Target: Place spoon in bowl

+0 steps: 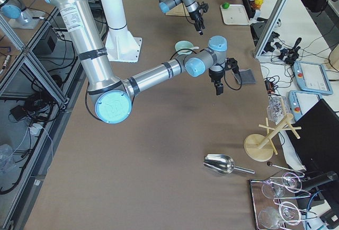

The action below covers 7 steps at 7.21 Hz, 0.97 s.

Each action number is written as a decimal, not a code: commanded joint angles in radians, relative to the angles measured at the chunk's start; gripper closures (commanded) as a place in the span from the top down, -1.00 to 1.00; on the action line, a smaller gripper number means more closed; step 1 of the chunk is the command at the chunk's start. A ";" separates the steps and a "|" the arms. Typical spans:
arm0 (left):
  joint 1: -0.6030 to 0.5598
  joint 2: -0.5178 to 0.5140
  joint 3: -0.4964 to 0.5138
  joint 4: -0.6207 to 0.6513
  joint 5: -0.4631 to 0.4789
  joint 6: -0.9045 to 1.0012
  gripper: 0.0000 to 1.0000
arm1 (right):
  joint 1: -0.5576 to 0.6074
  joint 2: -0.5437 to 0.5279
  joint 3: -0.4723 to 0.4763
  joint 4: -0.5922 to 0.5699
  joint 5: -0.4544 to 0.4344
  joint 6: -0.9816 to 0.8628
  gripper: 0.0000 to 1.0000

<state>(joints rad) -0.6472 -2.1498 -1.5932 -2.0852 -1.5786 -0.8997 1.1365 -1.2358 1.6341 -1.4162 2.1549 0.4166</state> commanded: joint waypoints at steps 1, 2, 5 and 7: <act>-0.220 0.244 -0.152 0.002 -0.219 0.298 0.96 | 0.127 -0.019 -0.005 -0.136 0.000 -0.221 1.00; -0.353 0.302 -0.152 -0.001 -0.363 0.341 0.96 | 0.188 -0.063 -0.007 -0.151 0.032 -0.302 1.00; -0.619 0.512 -0.134 -0.056 -0.458 0.429 0.96 | 0.417 -0.131 -0.159 -0.142 0.153 -0.462 1.00; -0.835 0.525 -0.027 0.035 -0.622 0.600 0.96 | 0.478 -0.134 -0.227 -0.150 0.157 -0.535 1.00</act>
<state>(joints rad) -1.3586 -1.6369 -1.6774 -2.0948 -2.1120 -0.4018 1.5701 -1.3652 1.4432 -1.5600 2.3032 -0.0843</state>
